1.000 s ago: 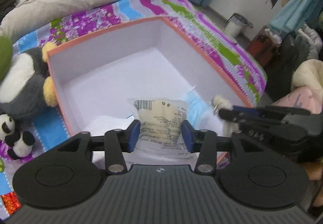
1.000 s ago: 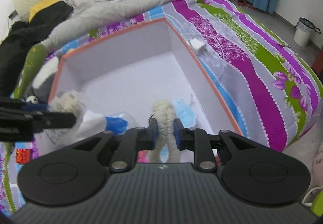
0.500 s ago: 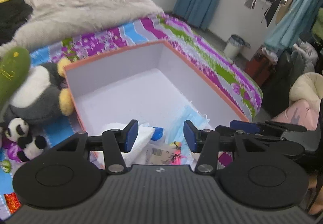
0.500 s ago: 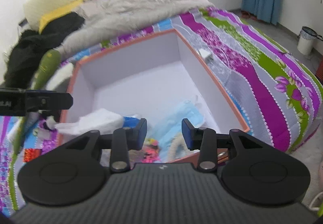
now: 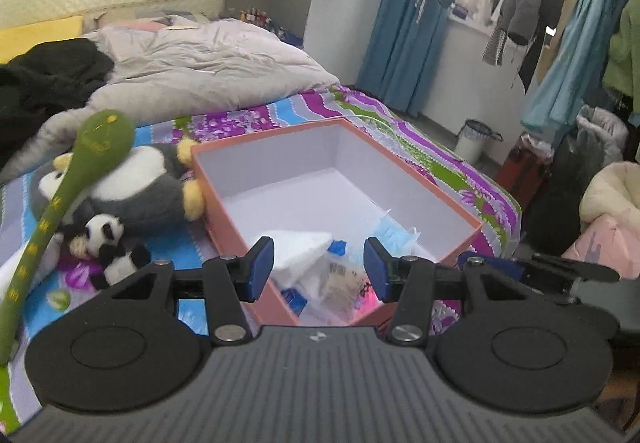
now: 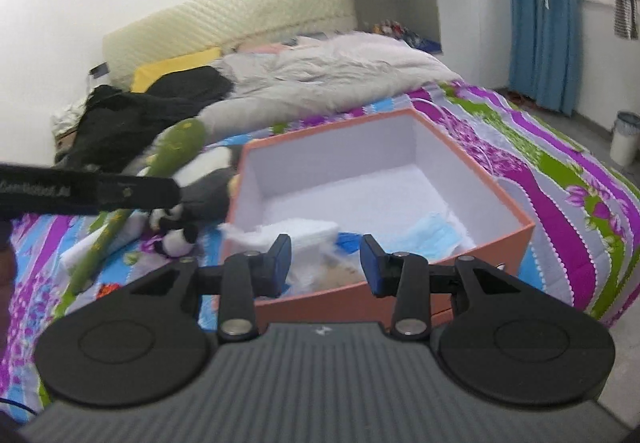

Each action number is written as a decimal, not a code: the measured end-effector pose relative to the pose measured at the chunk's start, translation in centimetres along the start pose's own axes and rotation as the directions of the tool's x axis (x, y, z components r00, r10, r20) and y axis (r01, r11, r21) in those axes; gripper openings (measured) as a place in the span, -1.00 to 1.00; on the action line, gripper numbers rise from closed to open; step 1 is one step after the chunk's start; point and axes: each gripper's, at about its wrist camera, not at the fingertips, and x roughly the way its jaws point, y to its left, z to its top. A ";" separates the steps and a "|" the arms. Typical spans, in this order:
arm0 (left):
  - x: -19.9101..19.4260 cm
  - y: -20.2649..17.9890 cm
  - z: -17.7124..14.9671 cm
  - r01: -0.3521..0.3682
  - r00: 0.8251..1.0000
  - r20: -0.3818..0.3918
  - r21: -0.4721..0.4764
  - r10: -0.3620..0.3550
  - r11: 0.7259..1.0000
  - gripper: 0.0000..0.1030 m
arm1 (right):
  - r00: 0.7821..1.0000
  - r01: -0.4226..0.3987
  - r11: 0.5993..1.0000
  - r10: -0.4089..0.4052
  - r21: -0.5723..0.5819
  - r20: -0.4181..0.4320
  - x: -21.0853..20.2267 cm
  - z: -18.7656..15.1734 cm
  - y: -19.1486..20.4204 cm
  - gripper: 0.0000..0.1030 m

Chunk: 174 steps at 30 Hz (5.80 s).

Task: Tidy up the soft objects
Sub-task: 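Move both tools back to the bed toward the red candy packet, then grasp the red foil candy packet with the left tool while the right tool grasps the clear plastic piece, then carry the red candy packet and clear plastic piece over the pink box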

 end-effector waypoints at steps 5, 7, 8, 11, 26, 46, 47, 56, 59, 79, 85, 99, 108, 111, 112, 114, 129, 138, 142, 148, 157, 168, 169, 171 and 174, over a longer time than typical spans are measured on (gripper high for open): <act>-3.2 0.8 -2.9 -0.063 0.998 0.014 -0.001 0.063 0.998 0.08 | 1.000 -0.022 1.000 0.022 -0.008 0.012 -1.6 -1.8 2.0 -0.20; -4.3 1.3 -4.0 -0.093 0.995 0.022 -0.001 0.093 0.996 0.08 | 0.999 -0.029 1.000 0.029 -0.011 0.014 -2.2 -2.7 2.6 -0.20; -5.0 1.6 -4.6 -0.105 0.994 0.028 -0.001 0.105 0.995 0.08 | 1.000 -0.028 1.000 0.028 -0.009 0.013 -2.6 -3.2 2.8 -0.20; -6.7 2.5 -6.5 -0.119 0.992 0.035 -0.029 0.120 0.992 0.08 | 0.999 -0.052 0.999 0.052 0.003 -0.001 -3.7 -4.6 4.1 -0.20; -12.7 3.3 -13.6 -0.207 0.976 0.040 -0.134 0.214 0.969 0.08 | 0.993 -0.113 0.988 0.108 -0.109 -0.056 -6.9 -8.1 10.1 -0.20; -6.1 14.2 -17.3 -0.355 0.933 -0.069 -0.327 0.353 0.876 0.08 | 0.971 -0.209 0.961 0.182 -0.182 -0.155 4.5 -8.8 13.2 -0.20; -5.5 14.8 -17.4 -0.363 0.931 -0.078 -0.330 0.358 0.871 0.08 | 0.970 -0.214 0.960 0.185 -0.182 -0.160 5.5 -8.6 13.3 -0.20; -1.0 21.3 -17.3 -0.390 0.919 -0.094 -0.379 0.384 0.839 0.23 | 0.950 -0.274 0.948 0.242 -0.160 -0.198 13.0 -7.1 15.0 -0.20; 0.5 22.9 -17.2 -0.388 0.920 -0.100 -0.383 0.380 0.838 0.23 | 0.943 -0.292 0.942 0.254 -0.168 -0.214 15.8 -6.7 16.0 -0.20; 4.5 28.6 -17.4 -0.267 0.962 -0.081 -0.460 0.259 0.847 0.20 | 0.893 -0.412 0.899 0.367 -0.150 -0.260 28.2 -6.2 20.6 0.02; 5.2 27.8 -16.9 -0.295 0.955 -0.104 -0.400 0.277 0.868 -0.18 | 0.873 -0.451 0.878 0.398 -0.158 -0.281 28.3 -5.9 21.5 -0.39; 1.0 24.9 -16.9 -0.346 0.937 -0.105 -0.396 0.332 0.850 -0.19 | 0.893 -0.400 0.903 0.346 -0.159 -0.288 23.0 -5.4 20.3 -0.66; -2.7 21.4 -16.8 -0.356 0.932 -0.089 -0.391 0.351 0.848 -0.19 | 0.912 -0.361 0.919 0.312 -0.160 -0.267 17.1 -5.9 18.3 -0.66; -4.0 20.0 -16.4 -0.364 0.928 -0.073 -0.375 0.364 0.852 -0.19 | 0.923 -0.350 0.922 0.309 -0.166 -0.231 14.6 -5.6 17.8 -0.66; -4.5 19.6 -16.4 -0.360 0.929 -0.065 -0.376 0.363 0.854 -0.19 | 0.928 -0.342 0.924 0.305 -0.169 -0.214 13.7 -5.5 17.6 -0.66; -5.4 18.8 -16.2 -0.357 0.929 -0.050 -0.382 0.366 0.853 -0.19 | 0.932 -0.337 0.927 0.303 -0.167 -0.199 12.2 -5.2 17.2 -0.66; -10.9 12.7 -15.2 -0.286 0.948 0.008 -0.413 0.318 0.865 -0.19 | 0.954 -0.296 0.947 0.285 -0.129 -0.093 1.7 -4.8 14.7 -0.66; -12.9 9.8 -14.2 -0.244 0.960 0.039 -0.363 0.276 0.899 -0.19 | 0.967 -0.254 0.959 0.255 -0.124 -0.008 -2.8 -3.7 13.6 -0.66; -12.9 8.3 -13.5 -0.219 0.966 0.052 -0.345 0.252 0.913 -0.19 | 0.970 -0.239 0.966 0.242 -0.099 0.025 -4.3 -3.2 12.1 -0.66; -11.9 5.6 -12.5 -0.170 0.979 0.059 -0.301 0.196 0.938 -0.19 | 0.983 -0.175 0.982 0.179 -0.075 0.046 -6.1 -3.2 9.2 -0.66; -8.9 2.4 -11.1 -0.100 0.993 0.039 -0.245 0.113 0.964 -0.19 | 0.992 -0.117 0.993 0.118 -0.028 0.042 -6.9 -4.1 6.0 -0.66; -4.4 0.6 -6.3 -0.063 0.996 0.048 -0.158 0.072 0.985 -0.19 | 0.997 -0.051 0.998 0.052 -0.021 0.065 -4.3 -1.8 3.8 -0.66; -3.7 0.6 -5.4 -0.041 0.998 0.034 -0.172 0.047 0.984 -0.19 | 0.997 -0.045 0.999 0.046 -0.018 0.060 -4.0 -1.4 3.5 -0.66; -2.6 0.5 -3.5 0.002 1.000 0.024 -0.188 0.003 0.982 -0.19 | 0.998 -0.022 0.999 0.023 -0.025 0.059 -3.4 -0.2 2.9 -0.66; -0.9 0.0 -0.9 0.012 1.000 0.016 -0.168 -0.010 0.986 -0.19 | 0.998 -0.001 1.000 0.002 -0.018 0.065 -2.8 1.6 2.0 -0.66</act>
